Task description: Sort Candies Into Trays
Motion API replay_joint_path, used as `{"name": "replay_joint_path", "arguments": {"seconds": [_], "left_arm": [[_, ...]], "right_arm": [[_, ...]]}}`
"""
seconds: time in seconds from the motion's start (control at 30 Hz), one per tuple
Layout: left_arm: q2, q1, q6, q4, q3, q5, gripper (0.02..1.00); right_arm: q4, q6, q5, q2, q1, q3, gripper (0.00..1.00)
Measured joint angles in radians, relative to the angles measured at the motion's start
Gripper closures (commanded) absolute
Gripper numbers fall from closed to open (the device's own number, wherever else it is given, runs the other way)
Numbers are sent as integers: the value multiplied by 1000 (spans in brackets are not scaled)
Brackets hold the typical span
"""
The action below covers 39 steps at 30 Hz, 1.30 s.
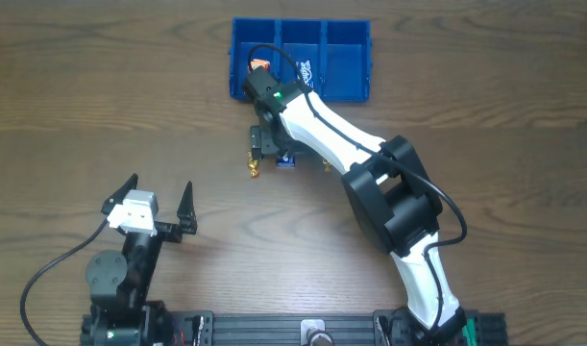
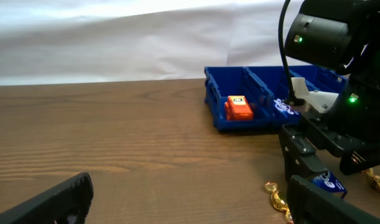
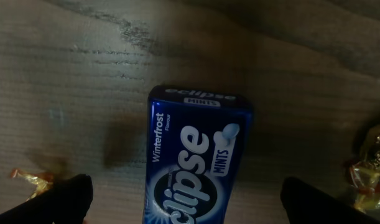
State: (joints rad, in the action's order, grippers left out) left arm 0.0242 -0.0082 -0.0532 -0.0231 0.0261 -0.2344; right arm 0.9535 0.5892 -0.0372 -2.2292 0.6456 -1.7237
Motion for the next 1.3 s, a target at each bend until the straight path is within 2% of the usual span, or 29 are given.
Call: {"name": "replay_joint_path", "arguments": {"seconds": [0.1,0.27,0.33,0.43,0.57,0.97,1.13,1.3], "left_arm": [[0,0,0,0,0,0,23],[0,0,0,0,0,0,20],[0,0,0,0,0,0,20],[0,0,0,0,0,0,20],[0,0,0,0,0,0,20],[0,0,0,0,0,0,18],[0,0,0,0,0,0,20],[0,0,0,0,0,0,20]], "right_arm": [[-2,10,-6,-11,0,0,40],[-11,23,-12,-27,0,0,292],[-16,31,-15,-27,0,0,500],[-24,38,-18,-27,0,0,735],[-27,36,-23,-27,0,-3,963],[61,27,-47,-25,0,-99,965],[177,11,-124,5,-8,-286,965],[126,-35,-214,52,-48,-433,965]]}}
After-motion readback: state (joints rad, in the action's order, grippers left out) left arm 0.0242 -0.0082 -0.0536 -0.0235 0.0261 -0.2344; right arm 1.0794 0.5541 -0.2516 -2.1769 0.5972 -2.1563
